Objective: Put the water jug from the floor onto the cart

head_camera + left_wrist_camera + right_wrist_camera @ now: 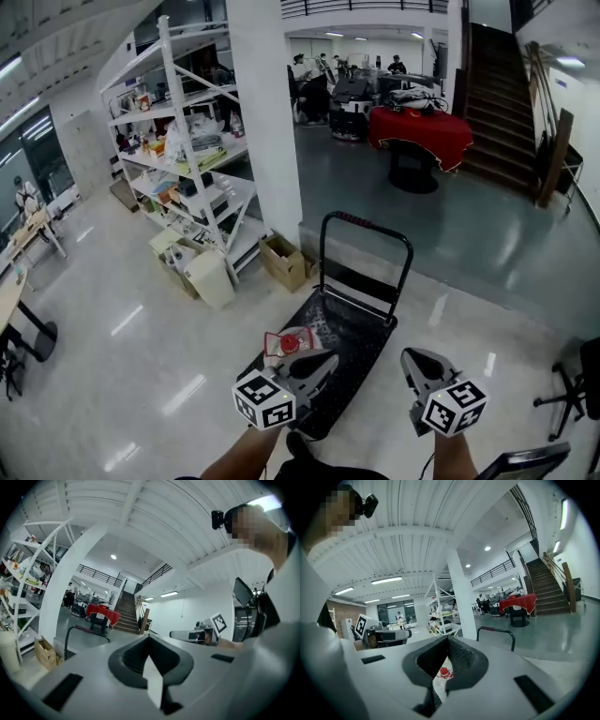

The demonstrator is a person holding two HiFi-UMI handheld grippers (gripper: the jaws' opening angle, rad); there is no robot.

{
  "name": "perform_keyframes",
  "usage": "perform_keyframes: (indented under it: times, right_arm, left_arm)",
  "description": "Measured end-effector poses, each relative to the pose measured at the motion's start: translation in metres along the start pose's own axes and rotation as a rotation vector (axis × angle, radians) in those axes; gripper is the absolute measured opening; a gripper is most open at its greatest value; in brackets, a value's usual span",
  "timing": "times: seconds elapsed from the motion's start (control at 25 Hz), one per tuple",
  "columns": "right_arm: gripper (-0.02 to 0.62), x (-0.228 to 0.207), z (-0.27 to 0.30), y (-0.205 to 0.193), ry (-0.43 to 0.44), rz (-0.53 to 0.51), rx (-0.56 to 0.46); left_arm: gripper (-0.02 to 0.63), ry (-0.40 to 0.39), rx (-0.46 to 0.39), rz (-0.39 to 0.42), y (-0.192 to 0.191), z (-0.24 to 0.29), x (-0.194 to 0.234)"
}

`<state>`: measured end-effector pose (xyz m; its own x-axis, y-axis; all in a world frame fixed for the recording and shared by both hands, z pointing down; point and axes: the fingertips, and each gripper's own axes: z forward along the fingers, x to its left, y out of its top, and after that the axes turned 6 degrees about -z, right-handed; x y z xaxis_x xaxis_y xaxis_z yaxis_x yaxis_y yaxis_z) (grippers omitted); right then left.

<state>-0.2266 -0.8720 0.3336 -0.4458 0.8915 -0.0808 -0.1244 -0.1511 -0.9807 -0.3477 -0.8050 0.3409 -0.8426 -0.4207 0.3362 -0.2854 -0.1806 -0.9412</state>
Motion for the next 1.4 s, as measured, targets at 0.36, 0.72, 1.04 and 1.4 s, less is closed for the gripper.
perform_keyframes:
  times: [0.36,0.72,1.04,1.4]
  right_arm:
    - [0.003,0.0,-0.142,-0.025,-0.025,0.043,-0.019]
    - [0.003,0.067,-0.213,-0.037,-0.14,-0.001,-0.037]
    - [0.003,0.175,-0.27,-0.073,-0.265,0.033,-0.009]
    - [0.003,0.286,-0.343,-0.085,-0.272,0.034,-0.013]
  left_arm:
    - [0.002,-0.01,0.07,0.007,-0.041,0.006,-0.134]
    - [0.002,-0.06,0.055,0.067,-0.06,-0.063,-0.198]
    - [0.002,-0.113,0.05,0.03,-0.092,-0.178,-0.23]
    - [0.002,-0.152,0.066,-0.016,-0.122,-0.268,-0.299]
